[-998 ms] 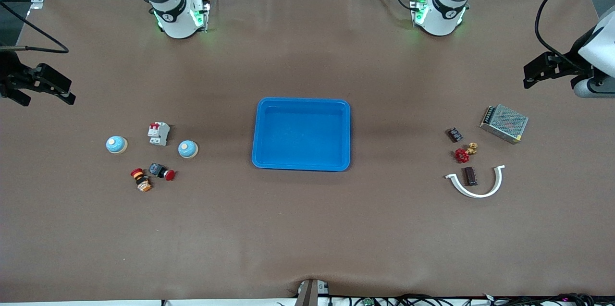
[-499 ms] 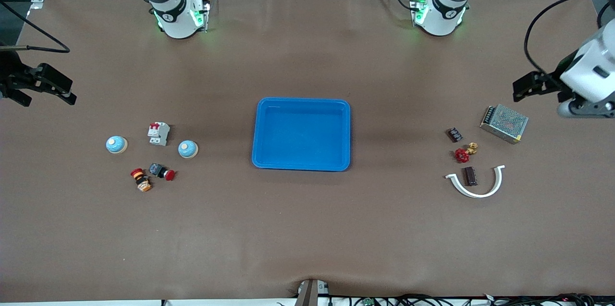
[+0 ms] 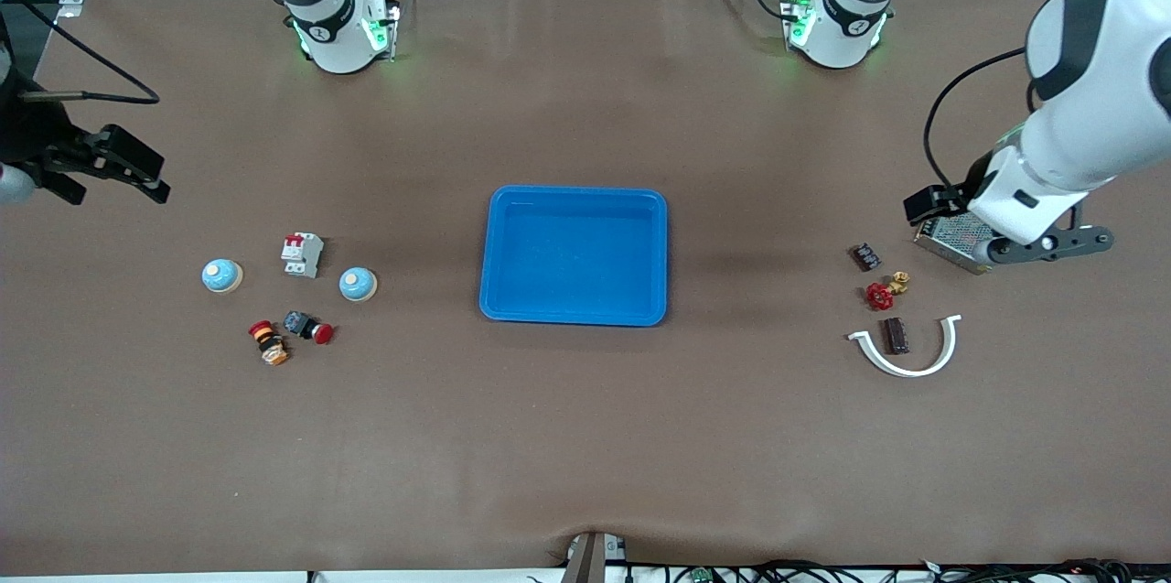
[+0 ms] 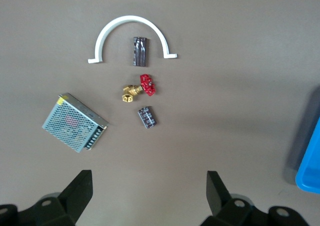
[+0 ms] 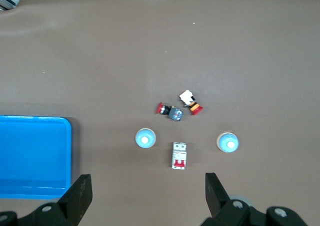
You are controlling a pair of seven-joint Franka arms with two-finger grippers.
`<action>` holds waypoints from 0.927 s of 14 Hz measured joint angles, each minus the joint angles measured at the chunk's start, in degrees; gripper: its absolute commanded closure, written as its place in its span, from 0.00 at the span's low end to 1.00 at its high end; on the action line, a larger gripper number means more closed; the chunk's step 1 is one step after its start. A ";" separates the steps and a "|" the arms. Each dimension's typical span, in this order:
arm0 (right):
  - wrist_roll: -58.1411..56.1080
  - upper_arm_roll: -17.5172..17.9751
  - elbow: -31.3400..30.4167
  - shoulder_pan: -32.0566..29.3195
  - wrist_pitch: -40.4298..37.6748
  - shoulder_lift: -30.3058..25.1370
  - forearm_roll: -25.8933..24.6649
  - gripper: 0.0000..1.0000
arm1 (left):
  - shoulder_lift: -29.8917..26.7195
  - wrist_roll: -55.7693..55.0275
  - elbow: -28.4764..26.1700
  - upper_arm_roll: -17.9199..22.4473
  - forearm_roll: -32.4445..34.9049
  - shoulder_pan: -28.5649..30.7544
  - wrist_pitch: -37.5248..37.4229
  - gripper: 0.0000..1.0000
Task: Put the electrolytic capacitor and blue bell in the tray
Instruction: 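Reach the left gripper to a capacitor while the right gripper nears a bell, then grasp the capacitor with the left gripper while the right gripper grasps the bell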
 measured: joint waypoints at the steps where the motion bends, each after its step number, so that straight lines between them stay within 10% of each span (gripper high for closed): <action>1: 1.77 0.04 0.00 1.06 0.35 0.27 0.00 0.00 | -0.03 -0.83 -1.47 -0.39 0.00 0.00 1.10 0.00; 13: 15.23 -0.03 -0.05 9.97 3.80 5.82 -0.01 0.00 | -0.43 -8.21 -19.33 -0.99 0.00 0.26 17.78 0.00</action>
